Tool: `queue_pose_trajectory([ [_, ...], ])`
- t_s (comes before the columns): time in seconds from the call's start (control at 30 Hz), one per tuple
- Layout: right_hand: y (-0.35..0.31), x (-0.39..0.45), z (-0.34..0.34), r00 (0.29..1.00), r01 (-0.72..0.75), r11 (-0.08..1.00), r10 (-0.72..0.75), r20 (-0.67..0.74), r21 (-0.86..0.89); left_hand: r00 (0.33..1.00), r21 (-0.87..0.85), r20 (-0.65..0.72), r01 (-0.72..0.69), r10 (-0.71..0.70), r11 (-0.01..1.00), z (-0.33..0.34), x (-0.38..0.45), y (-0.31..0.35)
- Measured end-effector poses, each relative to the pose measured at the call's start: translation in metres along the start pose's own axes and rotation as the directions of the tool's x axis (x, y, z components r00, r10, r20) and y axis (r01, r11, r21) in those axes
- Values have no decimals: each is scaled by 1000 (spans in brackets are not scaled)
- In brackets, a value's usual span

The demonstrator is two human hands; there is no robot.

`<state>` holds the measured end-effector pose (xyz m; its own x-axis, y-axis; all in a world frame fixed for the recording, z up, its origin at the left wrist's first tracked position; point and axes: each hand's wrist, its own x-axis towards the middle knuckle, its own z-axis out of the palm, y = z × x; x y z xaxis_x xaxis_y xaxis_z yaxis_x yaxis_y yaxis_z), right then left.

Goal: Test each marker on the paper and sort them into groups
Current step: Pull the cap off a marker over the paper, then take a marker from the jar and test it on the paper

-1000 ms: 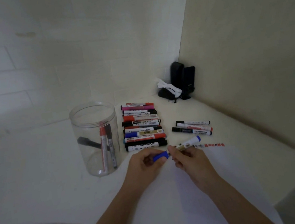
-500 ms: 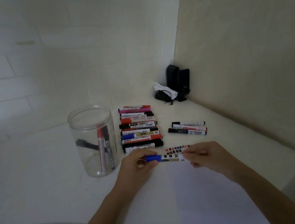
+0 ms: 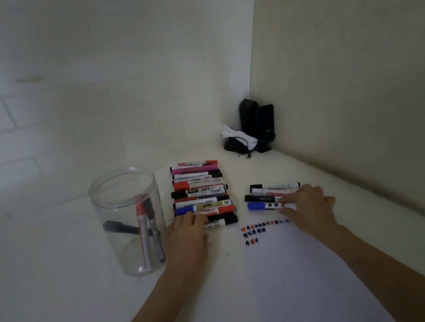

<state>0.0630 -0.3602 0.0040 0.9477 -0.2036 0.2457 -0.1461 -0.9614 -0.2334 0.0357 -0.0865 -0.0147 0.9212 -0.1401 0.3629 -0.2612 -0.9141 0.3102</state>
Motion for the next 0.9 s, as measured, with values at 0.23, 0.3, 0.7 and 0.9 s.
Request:
queue_pose_trajectory([
  [0.23, -11, 6, 6, 995, 54, 998, -52, -90, 22, 998, 76, 49, 23, -27, 997, 7, 13, 5],
  [0.3, -21, -6, 3, 979, 163, 968, -135, -152, 191, 997, 78, 73, 17, -23, 997, 9, 15, 4],
  [0.7, -73, -79, -13, 868, 496, 780, -456, -197, 383, 998, -504, 69, 45, -11, 863, -25, -13, 56],
  [0.9, -68, -87, -39, 980, -124, 550, -64, 190, 826, 999, -520, 18, 34, -29, 854, -45, -24, 40],
])
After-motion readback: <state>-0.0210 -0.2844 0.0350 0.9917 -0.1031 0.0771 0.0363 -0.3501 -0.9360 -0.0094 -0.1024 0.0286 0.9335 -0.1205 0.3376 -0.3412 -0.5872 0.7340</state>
